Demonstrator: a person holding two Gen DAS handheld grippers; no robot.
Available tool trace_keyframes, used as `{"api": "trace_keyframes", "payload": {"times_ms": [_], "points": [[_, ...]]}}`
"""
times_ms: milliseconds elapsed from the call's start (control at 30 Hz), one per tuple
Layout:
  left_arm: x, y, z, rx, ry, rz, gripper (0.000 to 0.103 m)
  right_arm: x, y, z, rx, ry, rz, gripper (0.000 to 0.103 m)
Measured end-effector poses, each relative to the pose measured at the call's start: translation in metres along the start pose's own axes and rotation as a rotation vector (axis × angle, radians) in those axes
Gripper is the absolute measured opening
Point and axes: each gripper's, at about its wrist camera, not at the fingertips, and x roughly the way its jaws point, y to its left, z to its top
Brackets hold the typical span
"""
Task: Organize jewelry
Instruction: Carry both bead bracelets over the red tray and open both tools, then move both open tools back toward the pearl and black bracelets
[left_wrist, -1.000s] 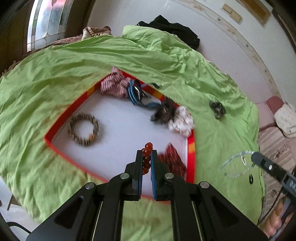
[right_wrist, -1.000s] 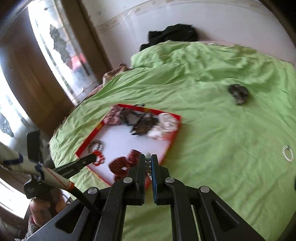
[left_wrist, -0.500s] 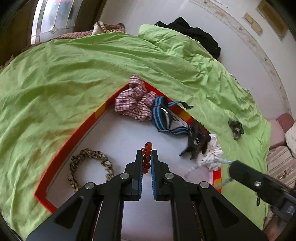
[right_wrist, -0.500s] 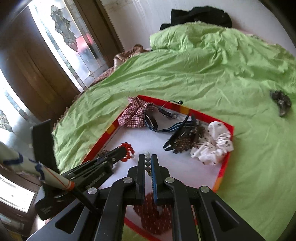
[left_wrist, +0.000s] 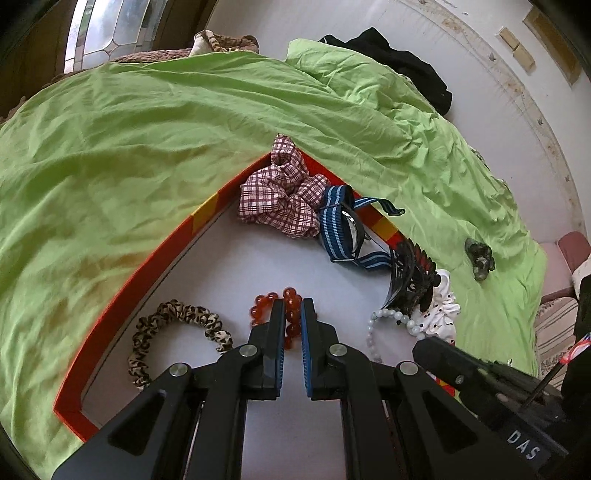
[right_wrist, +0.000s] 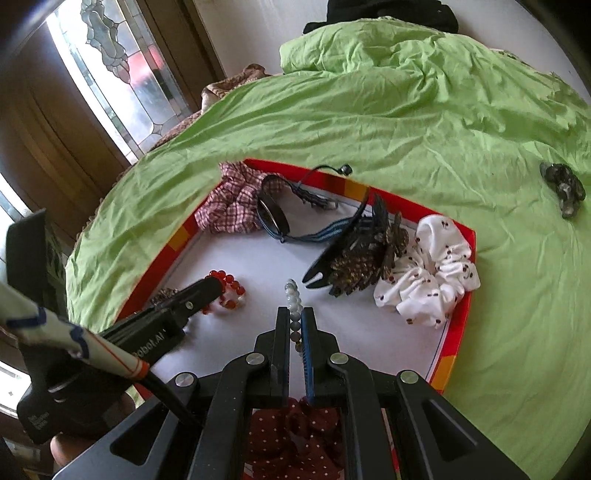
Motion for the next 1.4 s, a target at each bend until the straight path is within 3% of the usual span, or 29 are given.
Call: {"api": "trace_keyframes", "payload": {"times_ms": [367,433,500,567,867,1167,1400], "points": [[-0.001,-0.001,-0.001,0.012,-0.004,-0.006,0.008,0.005,0.001,-0.005,0.003,0.028,0.001,0.007],[-0.003,-0.001,-0.002,0.012,-0.008,-0.015,0.013,0.006,0.003,-0.007,0.000,0.032,0.003,0.007],[-0.005,-0.002,-0.001,0.013,-0.023,-0.013,0.031,0.008,0.004,-0.008,0.001,0.036,0.003,0.007],[-0.009,-0.003,-0.001,0.011,-0.043,-0.017,0.038,0.008,0.003,-0.008,0.012,0.035,0.001,0.007],[-0.013,-0.009,-0.002,0.030,-0.067,-0.023,0.045,0.000,-0.001,-0.009,0.041,0.026,0.017,0.014],[-0.016,-0.021,-0.008,0.106,-0.099,0.045,0.055,-0.018,-0.010,-0.019,0.068,0.001,0.021,0.023],[-0.014,-0.030,-0.014,0.171,-0.108,0.093,0.056,-0.037,-0.027,-0.030,0.121,-0.028,0.019,0.024]]}}
